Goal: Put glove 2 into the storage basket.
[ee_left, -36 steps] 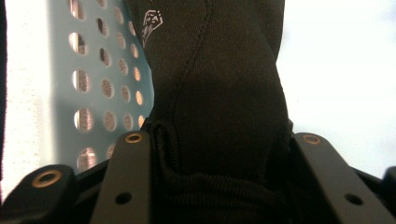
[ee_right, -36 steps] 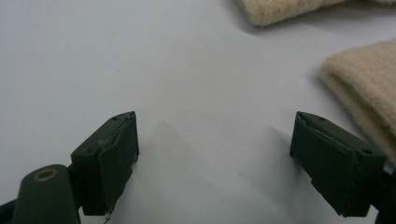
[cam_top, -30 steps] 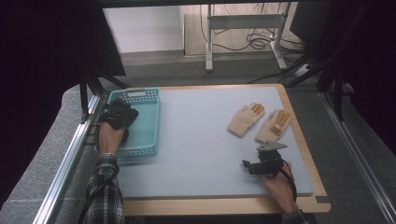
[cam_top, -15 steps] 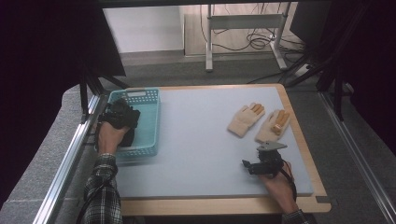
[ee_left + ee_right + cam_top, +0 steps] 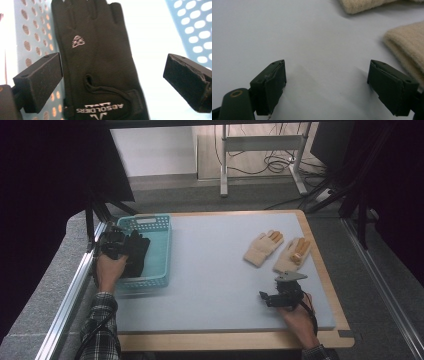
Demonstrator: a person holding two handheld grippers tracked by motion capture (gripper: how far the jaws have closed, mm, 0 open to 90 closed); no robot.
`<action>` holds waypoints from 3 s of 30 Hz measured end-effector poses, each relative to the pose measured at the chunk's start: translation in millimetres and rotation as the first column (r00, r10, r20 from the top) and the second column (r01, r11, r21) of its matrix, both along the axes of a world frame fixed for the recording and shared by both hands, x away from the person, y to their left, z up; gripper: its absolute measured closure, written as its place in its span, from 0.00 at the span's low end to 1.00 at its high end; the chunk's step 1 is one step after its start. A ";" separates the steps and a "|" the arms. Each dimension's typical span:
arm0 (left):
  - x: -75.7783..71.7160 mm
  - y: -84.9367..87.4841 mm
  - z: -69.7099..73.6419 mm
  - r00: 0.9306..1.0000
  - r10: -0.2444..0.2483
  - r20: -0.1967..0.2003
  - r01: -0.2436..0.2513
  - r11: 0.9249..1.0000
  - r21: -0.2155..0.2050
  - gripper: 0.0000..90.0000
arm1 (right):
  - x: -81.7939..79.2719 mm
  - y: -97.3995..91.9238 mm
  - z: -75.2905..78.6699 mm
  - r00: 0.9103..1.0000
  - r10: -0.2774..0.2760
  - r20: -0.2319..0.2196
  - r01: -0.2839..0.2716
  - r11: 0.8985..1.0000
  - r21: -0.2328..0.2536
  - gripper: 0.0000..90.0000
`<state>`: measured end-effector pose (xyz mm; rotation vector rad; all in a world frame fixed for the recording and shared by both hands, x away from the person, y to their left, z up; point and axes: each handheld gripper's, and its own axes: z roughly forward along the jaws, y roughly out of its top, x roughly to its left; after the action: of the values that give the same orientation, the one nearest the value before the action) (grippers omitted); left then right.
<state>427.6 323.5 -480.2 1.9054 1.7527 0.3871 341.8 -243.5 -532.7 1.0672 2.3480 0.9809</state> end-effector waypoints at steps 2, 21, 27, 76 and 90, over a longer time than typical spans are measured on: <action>-2.8 -2.4 2.2 1.000 -0.017 0.015 0.017 1.000 0.005 0.03 | 0.0 0.0 0.0 1.000 0.000 0.000 0.000 1.000 0.000 0.17; -27.1 -40.7 33.3 0.971 -0.167 0.171 0.174 0.985 -0.023 0.01 | -0.1 -0.1 0.0 1.000 0.000 0.000 0.000 1.000 -0.001 0.17; -35.7 -63.9 45.6 0.945 -0.240 0.225 0.249 0.968 -0.013 0.00 | -0.1 -0.1 0.0 1.000 0.000 0.000 0.000 1.000 -0.001 0.17; -128.1 -205.0 -38.8 0.752 -0.591 0.291 0.606 0.794 0.047 0.01 | -0.1 0.0 -0.1 1.000 0.000 0.002 0.000 1.000 -0.003 0.17; -131.1 -199.5 -68.2 0.803 -0.564 0.195 0.561 0.825 0.077 0.02 | 0.4 0.0 -0.2 1.000 -0.009 -0.002 0.009 1.000 -0.001 0.15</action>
<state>296.5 124.0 -548.3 2.1910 0.9776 0.3570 342.1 -243.5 -532.8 1.0776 2.3431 0.9756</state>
